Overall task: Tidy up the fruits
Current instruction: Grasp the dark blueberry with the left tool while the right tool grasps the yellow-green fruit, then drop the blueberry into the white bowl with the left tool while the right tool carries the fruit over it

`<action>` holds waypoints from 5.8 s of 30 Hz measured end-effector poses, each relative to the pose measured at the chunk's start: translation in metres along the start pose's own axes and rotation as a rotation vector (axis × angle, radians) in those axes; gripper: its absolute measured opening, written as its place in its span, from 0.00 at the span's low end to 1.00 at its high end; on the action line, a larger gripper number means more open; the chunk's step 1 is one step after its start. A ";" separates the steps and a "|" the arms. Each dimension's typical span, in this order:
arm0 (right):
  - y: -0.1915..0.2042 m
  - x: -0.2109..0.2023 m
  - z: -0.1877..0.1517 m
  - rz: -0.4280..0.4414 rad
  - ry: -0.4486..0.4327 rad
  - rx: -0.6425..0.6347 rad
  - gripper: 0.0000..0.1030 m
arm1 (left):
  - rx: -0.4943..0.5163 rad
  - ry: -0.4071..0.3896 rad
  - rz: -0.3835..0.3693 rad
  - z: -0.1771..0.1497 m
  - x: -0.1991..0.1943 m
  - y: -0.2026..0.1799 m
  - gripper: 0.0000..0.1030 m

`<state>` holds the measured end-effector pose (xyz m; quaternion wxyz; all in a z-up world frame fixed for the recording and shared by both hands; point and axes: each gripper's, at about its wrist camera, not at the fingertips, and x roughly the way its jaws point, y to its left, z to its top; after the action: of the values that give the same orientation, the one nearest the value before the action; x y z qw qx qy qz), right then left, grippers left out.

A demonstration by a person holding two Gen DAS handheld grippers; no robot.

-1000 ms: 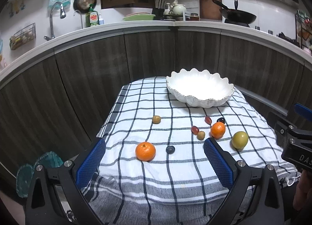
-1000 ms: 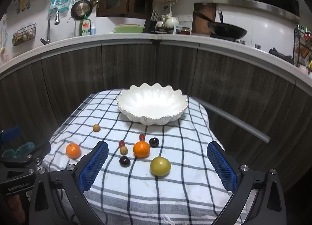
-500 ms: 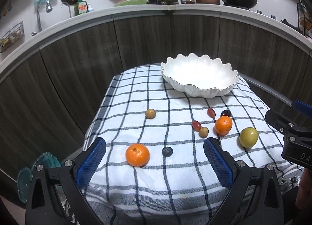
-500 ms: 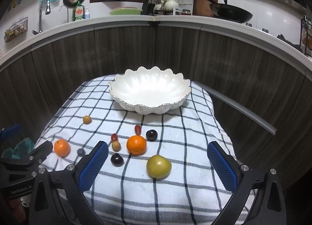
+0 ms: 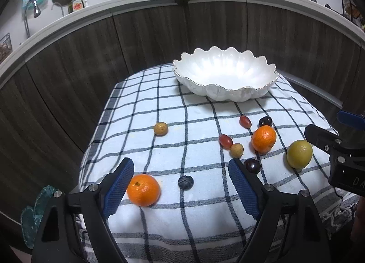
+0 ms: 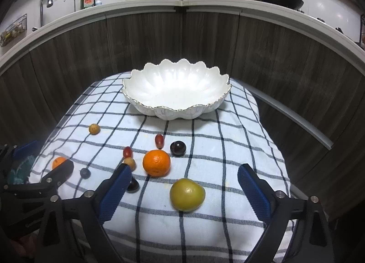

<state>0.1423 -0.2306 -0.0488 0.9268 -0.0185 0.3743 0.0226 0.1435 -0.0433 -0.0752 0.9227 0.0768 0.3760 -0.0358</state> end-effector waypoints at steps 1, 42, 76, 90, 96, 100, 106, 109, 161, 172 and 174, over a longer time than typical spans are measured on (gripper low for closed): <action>-0.001 0.002 0.000 0.000 0.003 0.002 0.89 | 0.001 0.006 -0.004 -0.001 0.003 -0.001 0.81; -0.008 0.077 -0.026 -0.004 0.227 0.072 0.69 | -0.015 0.149 -0.065 -0.023 0.071 -0.006 0.43; -0.009 0.075 -0.025 0.018 0.237 0.083 0.48 | -0.045 0.148 -0.085 -0.021 0.064 -0.001 0.22; -0.013 0.059 -0.012 0.023 0.182 0.082 0.48 | -0.053 0.126 -0.080 -0.003 0.049 -0.001 0.22; -0.014 0.055 -0.007 0.022 0.164 0.081 0.48 | -0.053 0.113 -0.078 0.005 0.046 -0.003 0.22; -0.016 0.053 -0.003 0.021 0.153 0.083 0.48 | -0.055 0.102 -0.081 0.013 0.044 -0.004 0.22; -0.020 0.051 0.009 0.017 0.128 0.088 0.48 | -0.054 0.087 -0.091 0.027 0.042 -0.007 0.22; -0.023 0.050 0.018 0.012 0.107 0.088 0.48 | -0.053 0.076 -0.092 0.035 0.041 -0.008 0.22; -0.062 0.119 0.145 -0.016 0.021 0.121 0.48 | -0.050 0.038 -0.104 0.167 0.134 -0.011 0.22; -0.060 0.140 0.142 0.001 0.075 0.123 0.48 | -0.051 0.077 -0.119 0.165 0.152 -0.014 0.22; -0.060 0.144 0.141 0.003 0.084 0.123 0.49 | -0.047 0.079 -0.117 0.165 0.154 -0.014 0.22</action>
<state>0.3464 -0.2788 -0.0463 0.9097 0.0380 0.4136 0.0003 0.3651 -0.0863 -0.0681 0.9050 0.0344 0.4167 -0.0777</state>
